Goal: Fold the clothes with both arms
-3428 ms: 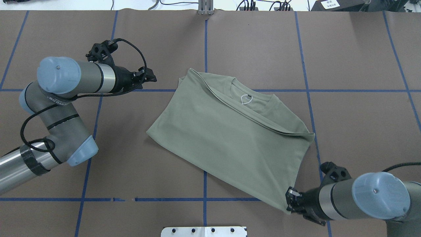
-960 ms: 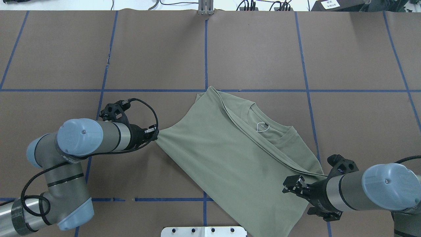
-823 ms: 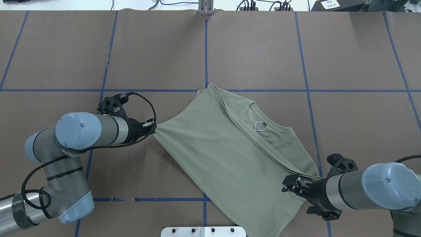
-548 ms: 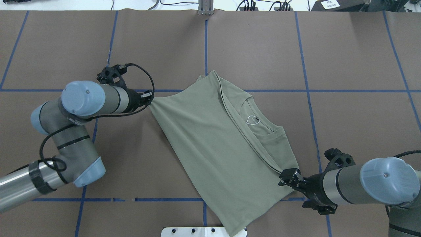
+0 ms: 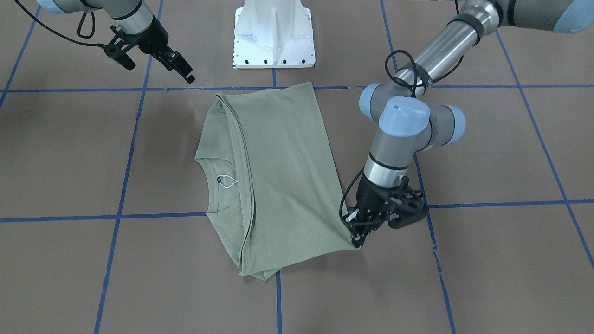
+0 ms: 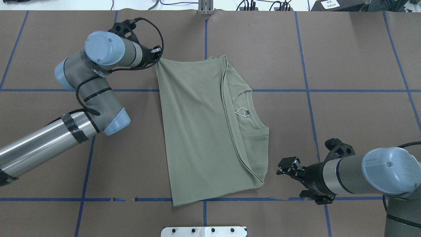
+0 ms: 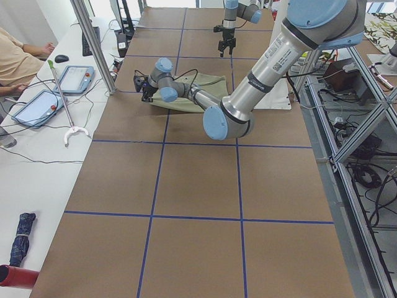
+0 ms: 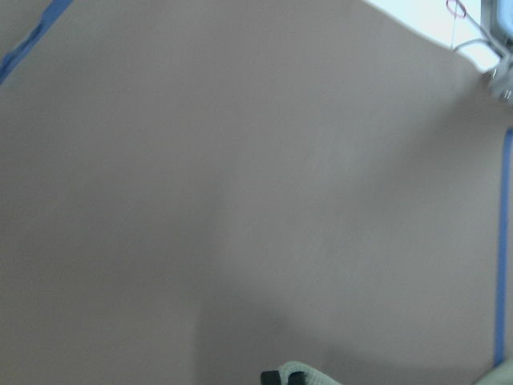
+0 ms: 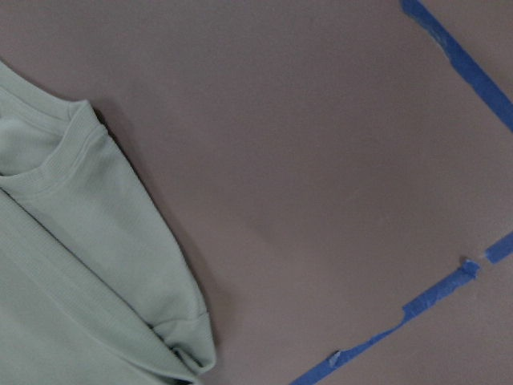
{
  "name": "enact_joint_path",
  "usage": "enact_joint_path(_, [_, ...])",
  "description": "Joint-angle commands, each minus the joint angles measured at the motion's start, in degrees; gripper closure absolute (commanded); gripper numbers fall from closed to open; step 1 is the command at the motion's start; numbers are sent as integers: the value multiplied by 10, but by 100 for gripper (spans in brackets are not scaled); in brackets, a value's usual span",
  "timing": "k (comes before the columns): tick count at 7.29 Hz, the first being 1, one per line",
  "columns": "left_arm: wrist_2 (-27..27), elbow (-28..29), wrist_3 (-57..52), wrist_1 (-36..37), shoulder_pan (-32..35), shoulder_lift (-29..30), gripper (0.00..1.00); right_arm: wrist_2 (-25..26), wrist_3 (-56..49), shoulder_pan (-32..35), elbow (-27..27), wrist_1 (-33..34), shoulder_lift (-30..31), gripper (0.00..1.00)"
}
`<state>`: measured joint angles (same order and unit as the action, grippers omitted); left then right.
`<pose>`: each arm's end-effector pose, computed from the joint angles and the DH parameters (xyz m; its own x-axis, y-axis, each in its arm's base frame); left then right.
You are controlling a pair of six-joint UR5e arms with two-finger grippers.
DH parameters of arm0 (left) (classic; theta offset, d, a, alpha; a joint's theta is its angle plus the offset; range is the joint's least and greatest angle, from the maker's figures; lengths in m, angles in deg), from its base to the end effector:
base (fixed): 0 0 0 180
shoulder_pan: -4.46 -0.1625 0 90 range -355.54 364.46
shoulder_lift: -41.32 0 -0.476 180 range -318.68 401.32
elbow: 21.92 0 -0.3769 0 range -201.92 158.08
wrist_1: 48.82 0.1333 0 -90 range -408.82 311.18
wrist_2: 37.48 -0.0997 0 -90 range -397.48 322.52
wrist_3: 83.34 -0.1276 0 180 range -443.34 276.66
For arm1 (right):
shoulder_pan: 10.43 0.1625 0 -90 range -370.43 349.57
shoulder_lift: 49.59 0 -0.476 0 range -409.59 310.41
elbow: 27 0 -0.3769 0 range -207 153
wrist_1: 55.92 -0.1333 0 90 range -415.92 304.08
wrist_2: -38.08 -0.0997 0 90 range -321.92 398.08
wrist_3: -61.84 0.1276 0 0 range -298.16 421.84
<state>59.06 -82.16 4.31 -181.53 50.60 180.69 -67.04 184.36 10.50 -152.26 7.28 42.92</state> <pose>0.5206 -0.7131 0.3166 0.3481 -0.3035 -0.8870 0.6327 0.7742 -0.0166 -0.3873 -0.2552 0.4106 0.3266 0.6806 0.6558 -0.3682 0.7307 -0.5749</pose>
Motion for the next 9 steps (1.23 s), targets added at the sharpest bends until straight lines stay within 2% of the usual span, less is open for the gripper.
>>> enact_joint_path(1, [0,102,-5,-55,13,63,100,0,0,19,2,0,-13,0])
enact_joint_path(2, [4,100,-17,-59,15,61,48,4,-3,26,14,0,-23,0])
enact_joint_path(3, [6,66,-22,-80,15,24,41,29,-17,34,43,2,-56,0])
enact_joint_path(4, [20,-42,-23,-94,17,-58,41,49,-55,37,75,33,-102,0])
enact_joint_path(5, [62,-132,-23,-91,18,-129,41,81,-88,37,97,123,-181,0])
enact_joint_path(6, [82,-186,-22,-90,19,-172,41,92,-139,37,140,222,-281,0])
enact_joint_path(7, [84,-213,-22,-90,19,-197,41,91,-227,36,180,279,-338,0])
enact_joint_path(9, [85,-220,-22,-96,18,-219,41,83,-390,34,228,284,-372,0])
